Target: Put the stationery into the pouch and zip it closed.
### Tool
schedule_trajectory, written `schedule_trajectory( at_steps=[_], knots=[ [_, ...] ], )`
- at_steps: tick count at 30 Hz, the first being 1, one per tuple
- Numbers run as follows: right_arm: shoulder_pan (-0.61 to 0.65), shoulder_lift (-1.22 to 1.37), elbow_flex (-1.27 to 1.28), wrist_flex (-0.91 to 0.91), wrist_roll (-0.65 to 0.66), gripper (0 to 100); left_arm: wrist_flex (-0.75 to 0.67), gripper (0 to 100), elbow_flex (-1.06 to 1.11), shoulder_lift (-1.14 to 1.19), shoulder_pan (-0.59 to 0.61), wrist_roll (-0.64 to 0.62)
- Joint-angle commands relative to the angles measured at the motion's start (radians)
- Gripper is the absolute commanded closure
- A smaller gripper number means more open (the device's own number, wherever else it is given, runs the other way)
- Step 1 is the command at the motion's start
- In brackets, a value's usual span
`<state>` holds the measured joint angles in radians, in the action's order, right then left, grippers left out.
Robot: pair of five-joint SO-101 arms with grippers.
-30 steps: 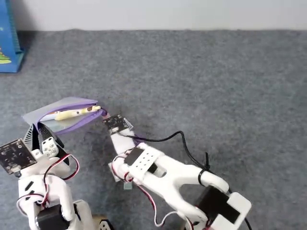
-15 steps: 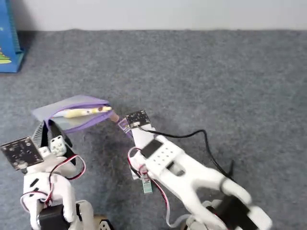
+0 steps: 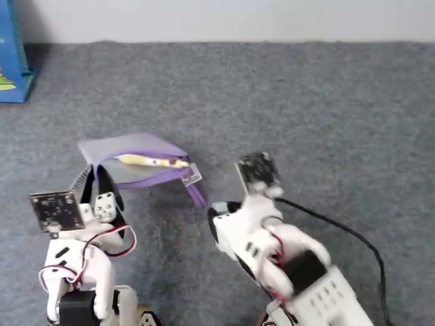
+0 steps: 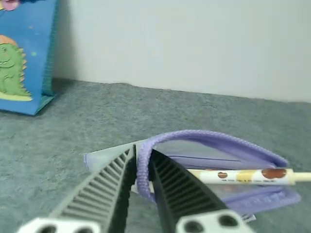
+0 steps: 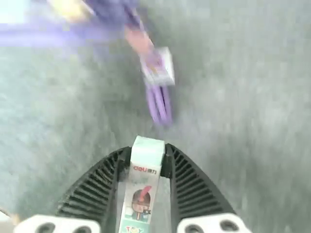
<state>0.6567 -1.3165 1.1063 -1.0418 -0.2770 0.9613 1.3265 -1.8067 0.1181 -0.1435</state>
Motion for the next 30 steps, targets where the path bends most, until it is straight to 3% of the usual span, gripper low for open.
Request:
schedule_trajectory(
  at_steps=[1,6,14,30],
  knots=[
    [-0.013,-0.248,0.003,0.008,0.048,99.1,-0.018,99,-0.016,-0.017,-0.058,0.04],
    [-0.013,-0.4,0.054,0.11,0.092,99.1,-0.018,99,-0.015,-0.017,-0.089,0.054],
    [-0.013,-0.375,0.06,0.426,0.092,99.1,-0.02,99,0.005,-0.017,-0.121,0.061],
    [0.094,0.174,0.133,1.13,0.091,99.1,-0.018,99,0.007,-0.017,-0.112,0.058]
  ],
)
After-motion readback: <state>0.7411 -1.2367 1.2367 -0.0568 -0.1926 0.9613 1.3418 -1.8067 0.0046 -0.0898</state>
